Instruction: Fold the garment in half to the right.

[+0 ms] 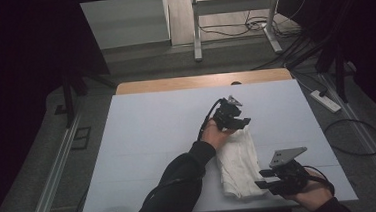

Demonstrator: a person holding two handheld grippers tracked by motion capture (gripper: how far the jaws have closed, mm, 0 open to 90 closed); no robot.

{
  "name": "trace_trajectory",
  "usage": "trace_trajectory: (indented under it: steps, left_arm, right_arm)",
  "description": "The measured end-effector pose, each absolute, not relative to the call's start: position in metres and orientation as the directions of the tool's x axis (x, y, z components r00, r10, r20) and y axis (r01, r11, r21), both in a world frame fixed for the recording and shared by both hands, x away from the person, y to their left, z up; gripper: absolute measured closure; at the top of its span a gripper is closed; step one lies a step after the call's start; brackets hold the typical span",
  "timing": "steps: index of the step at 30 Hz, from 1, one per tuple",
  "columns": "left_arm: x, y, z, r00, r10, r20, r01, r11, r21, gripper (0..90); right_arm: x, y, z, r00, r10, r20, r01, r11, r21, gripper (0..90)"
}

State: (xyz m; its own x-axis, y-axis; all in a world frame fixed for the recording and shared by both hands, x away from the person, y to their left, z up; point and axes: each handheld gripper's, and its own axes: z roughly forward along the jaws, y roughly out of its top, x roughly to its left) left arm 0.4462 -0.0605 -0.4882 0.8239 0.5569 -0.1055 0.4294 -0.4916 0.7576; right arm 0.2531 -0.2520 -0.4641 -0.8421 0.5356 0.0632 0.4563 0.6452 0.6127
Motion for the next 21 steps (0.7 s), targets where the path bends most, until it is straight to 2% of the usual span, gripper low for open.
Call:
trace_trajectory:
  steps: [10, 21]
  left_arm:
    - [0.446, -0.042, -0.492, 0.825, 0.558, -0.088, 0.418, -0.498, 0.760, 23.8]
    - [0.446, -0.023, -0.488, 0.836, 0.538, -0.108, 0.426, -0.510, 0.747, 7.4]
  right_arm:
    - [0.258, -0.253, -0.465, -0.808, 0.588, 0.036, 0.477, 0.618, 0.625, 46.3]
    - [0.262, -0.253, -0.464, -0.776, 0.630, 0.033, 0.500, 0.583, 0.641, 31.5]
